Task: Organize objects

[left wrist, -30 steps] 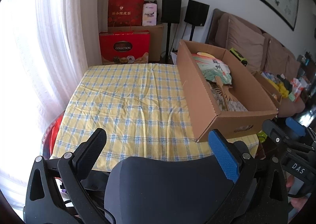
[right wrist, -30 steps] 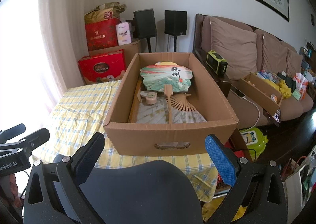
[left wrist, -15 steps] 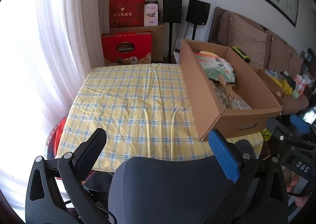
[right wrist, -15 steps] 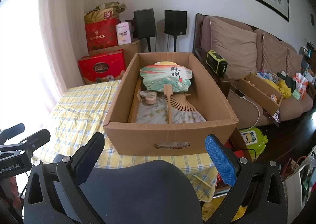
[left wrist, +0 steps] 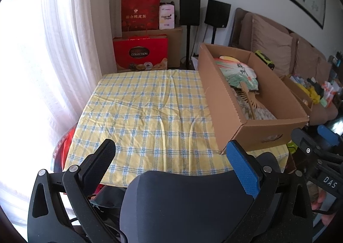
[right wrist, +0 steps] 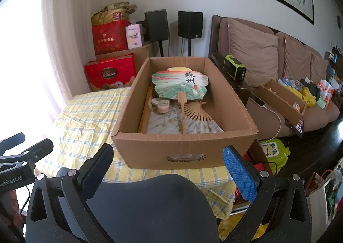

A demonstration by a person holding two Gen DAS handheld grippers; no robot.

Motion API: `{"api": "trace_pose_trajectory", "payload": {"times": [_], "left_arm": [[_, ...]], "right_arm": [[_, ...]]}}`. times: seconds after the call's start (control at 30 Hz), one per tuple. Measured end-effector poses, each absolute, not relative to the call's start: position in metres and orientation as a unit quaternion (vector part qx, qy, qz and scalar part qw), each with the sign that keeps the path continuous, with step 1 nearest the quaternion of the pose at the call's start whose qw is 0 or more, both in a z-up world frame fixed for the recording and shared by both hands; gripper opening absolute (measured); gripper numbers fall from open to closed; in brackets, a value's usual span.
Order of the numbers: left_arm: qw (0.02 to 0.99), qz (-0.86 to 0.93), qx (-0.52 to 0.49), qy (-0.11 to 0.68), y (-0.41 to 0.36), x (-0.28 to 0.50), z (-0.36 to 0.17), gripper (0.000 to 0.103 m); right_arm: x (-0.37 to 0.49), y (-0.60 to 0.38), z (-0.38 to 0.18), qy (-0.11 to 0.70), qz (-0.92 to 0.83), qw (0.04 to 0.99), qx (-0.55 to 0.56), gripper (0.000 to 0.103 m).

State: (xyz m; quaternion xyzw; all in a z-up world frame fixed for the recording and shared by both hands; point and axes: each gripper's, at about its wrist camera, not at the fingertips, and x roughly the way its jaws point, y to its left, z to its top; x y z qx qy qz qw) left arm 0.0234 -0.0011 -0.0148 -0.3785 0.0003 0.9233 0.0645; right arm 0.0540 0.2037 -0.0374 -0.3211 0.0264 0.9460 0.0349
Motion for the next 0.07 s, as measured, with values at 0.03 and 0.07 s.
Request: {"api": "trace_pose_trajectory", "payload": {"times": [0.03,0.07], "left_arm": [[0.065,0.923,-0.379,0.0,-0.0008,0.0231,-0.0147,0.103],[0.066,0.923,-0.38,-0.001,-0.0009,0.0229,-0.0146,0.103]], "right_arm": [[0.054,0.2033,-0.0373,0.027,0.946,0.035,-0.321,0.103],[0.0541,0.2032,-0.0373,0.027,0.946,0.035,-0.321,0.103]]}}
